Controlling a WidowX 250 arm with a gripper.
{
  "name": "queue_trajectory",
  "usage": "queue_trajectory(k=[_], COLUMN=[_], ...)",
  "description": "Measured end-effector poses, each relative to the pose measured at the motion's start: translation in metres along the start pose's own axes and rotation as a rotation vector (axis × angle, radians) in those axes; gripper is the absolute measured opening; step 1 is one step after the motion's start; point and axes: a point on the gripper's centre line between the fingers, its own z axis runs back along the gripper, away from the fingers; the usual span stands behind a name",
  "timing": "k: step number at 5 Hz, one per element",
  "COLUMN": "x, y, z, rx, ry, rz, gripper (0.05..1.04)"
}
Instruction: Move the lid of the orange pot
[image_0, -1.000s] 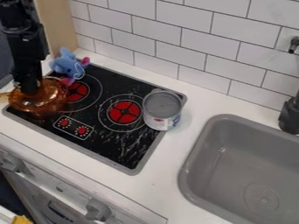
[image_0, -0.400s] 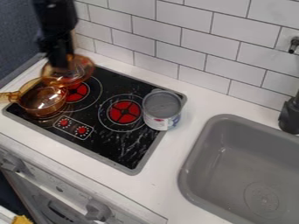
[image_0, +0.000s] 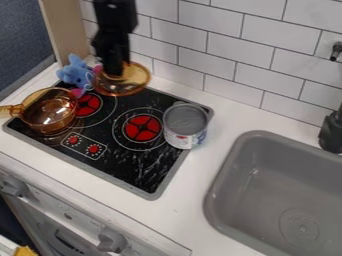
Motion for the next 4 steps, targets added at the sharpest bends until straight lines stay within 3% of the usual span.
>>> queue_trajectory(k=[2,3,4], x=[0.010,0.011,0.014], y=[0.026,0.027,0.027], z=[-0.043,-0.055,-0.060], rx=[-0.077,-0.095,-0.080], ry=[0.038,0.043,0.020], rz=[-0.050,-0.051,-0.056], gripper=[0.384,0.384,0.449])
